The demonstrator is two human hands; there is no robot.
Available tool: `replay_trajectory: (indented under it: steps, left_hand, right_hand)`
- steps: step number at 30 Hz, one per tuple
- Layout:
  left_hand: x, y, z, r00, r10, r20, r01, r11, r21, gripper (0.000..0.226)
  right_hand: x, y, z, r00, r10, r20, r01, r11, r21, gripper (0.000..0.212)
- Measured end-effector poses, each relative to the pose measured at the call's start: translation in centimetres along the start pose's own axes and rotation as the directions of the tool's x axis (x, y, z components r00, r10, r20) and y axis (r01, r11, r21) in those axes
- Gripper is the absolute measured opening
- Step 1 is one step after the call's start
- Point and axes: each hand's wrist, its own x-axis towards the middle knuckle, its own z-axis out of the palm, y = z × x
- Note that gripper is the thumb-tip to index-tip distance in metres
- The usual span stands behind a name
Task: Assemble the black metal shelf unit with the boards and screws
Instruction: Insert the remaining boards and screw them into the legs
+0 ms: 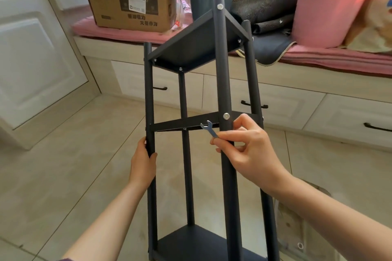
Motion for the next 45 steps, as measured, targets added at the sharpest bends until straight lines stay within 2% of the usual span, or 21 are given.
replay_trajectory:
  steps: [4,7,9,10,12,15,17,19,20,22,24,26,30,33,36,45]
  left_hand:
    - [-1.2,1.1,0.0,0.998,-0.034,0.049,0.031,0.998,0.051,0.062]
    - [-3.4,4.2,0.3,0.996,0.092,0.003,-0.092,0.991,0.1,0.07]
    - [-5.5,6.8,0.7,0.984,0.176,0.032,-0.177,0.983,0.042,0.067]
    - [-6.5,8.1,0.8,0.984,0.15,0.094,-0.147,0.989,-0.031,0.063]
    - [-8.6,10.3,0.7,0.962,0.01,0.274,0.021,0.994,-0.109,0.056]
    - [-10.9,12.3,0.1,0.859,-0.039,0.511,0.107,0.989,-0.104,0.042]
    - [-12.1,13.5,-0.1,0.728,-0.009,0.686,0.2,0.959,-0.199,0.041]
    - [-13.0,14.3,0.2,0.627,0.05,0.777,0.268,0.923,-0.275,0.042]
    - [-13.3,14.6,0.6,0.618,0.068,0.783,0.311,0.894,-0.323,0.041]
    - [-13.7,15.0,1.7,0.68,0.048,0.731,0.41,0.802,-0.434,0.03]
    - [-13.9,15.4,2.7,0.782,-0.018,0.624,0.42,0.754,-0.505,0.013]
    - [-14.1,15.5,3.4,0.849,-0.041,0.526,0.353,0.785,-0.509,0.01]
    - [-14.4,15.2,4.0,0.923,-0.036,0.383,0.256,0.801,-0.541,0.012]
    - [-14.2,14.7,3.8,0.949,-0.028,0.314,0.216,0.782,-0.584,0.015]
    - [-14.4,14.4,3.8,0.957,0.003,0.289,0.181,0.772,-0.609,0.028]
    - [-12.6,14.0,3.2,0.963,0.147,0.224,0.028,0.774,-0.632,0.036]
  right_hand:
    - [-0.7,0.1,-0.4,0.999,0.029,-0.015,-0.029,0.999,0.018,0.018]
    - [-1.0,0.0,-0.4,0.999,0.041,-0.027,-0.04,0.999,0.019,0.018]
    - [-1.2,-0.1,-0.4,0.998,0.045,-0.035,-0.045,0.999,0.011,0.017]
    - [-1.2,-0.1,-0.4,0.998,0.046,-0.037,-0.045,0.999,0.002,0.017]
    - [-1.3,-0.1,-0.5,0.998,0.048,-0.039,-0.048,0.999,-0.009,0.017]
    - [-1.4,-0.3,-0.8,0.998,0.05,-0.049,-0.051,0.998,-0.029,0.014]
    - [-1.2,-0.4,-0.9,0.998,0.053,-0.046,-0.055,0.997,-0.056,0.012]
    - [-1.1,-0.6,-1.0,0.998,0.062,-0.028,-0.064,0.996,-0.068,0.01]
    - [-0.9,-0.8,-1.1,0.998,0.067,-0.018,-0.068,0.995,-0.072,0.01]
    - [-0.7,-1.1,-1.1,0.997,0.078,-0.001,-0.078,0.994,-0.08,0.01]
    - [-0.5,-1.4,-1.2,0.996,0.089,0.025,-0.087,0.993,-0.078,0.01]
    - [-0.3,-1.7,-1.4,0.991,0.111,0.073,-0.108,0.993,-0.052,0.011]
    - [0.3,-2.4,-2.4,0.963,0.171,0.206,-0.182,0.983,0.032,0.011]
    - [0.7,-2.1,-3.8,0.951,0.197,0.24,-0.206,0.979,0.011,0.014]
    - [0.8,-1.3,-4.9,0.957,0.205,0.205,-0.212,0.977,0.009,0.014]
    - [0.3,1.8,-5.2,0.953,0.282,0.111,-0.28,0.96,-0.027,0.017]
